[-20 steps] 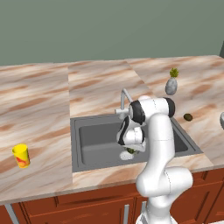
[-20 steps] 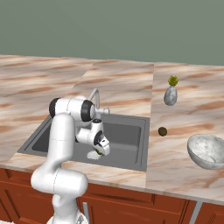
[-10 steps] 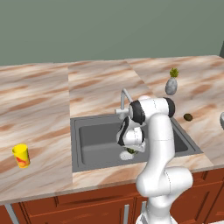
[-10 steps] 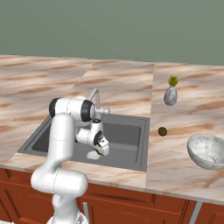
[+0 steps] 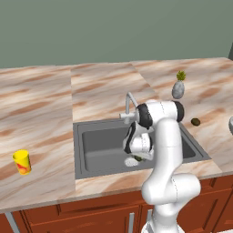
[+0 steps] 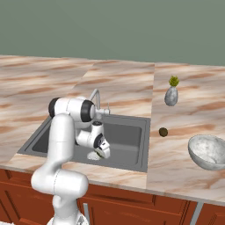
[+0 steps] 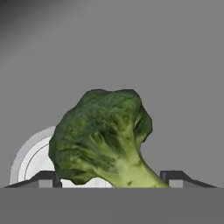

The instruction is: Remove the kiwi and broccoli from the sink. Then move the bowl and cup from the counter to the sink for washing.

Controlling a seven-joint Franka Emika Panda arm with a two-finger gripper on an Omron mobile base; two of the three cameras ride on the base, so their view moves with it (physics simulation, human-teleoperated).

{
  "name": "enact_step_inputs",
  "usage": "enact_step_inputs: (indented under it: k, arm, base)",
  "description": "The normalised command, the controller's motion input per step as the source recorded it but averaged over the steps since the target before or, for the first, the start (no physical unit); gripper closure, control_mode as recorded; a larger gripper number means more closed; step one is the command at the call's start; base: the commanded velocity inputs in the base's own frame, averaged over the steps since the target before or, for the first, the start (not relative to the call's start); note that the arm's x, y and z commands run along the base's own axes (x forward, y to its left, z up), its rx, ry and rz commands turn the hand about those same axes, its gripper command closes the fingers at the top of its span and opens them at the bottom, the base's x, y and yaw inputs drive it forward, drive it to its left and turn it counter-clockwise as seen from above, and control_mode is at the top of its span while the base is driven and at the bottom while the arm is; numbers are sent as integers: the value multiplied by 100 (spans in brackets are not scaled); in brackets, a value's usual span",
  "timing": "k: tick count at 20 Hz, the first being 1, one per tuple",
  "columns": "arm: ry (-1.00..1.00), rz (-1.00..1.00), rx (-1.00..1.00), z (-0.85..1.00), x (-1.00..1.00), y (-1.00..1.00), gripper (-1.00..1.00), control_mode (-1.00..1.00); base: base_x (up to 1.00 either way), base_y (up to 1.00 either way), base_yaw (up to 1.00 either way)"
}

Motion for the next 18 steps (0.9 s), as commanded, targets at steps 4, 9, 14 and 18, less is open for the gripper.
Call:
enact_step_inputs:
  k: [4, 9, 14, 18]
  arm:
    - [-9, 0, 0, 7, -25, -12, 100, -100]
    - [-13, 0, 0, 21, -21, -9, 100, -100]
    - [-17, 0, 0, 28, -18, -10, 100, -100]
    - [-12, 0, 0, 30, -15, -15, 100, -100]
  base:
    - [0, 0, 0]
    - [0, 0, 0]
    - [0, 0, 0]
    - [0, 0, 0]
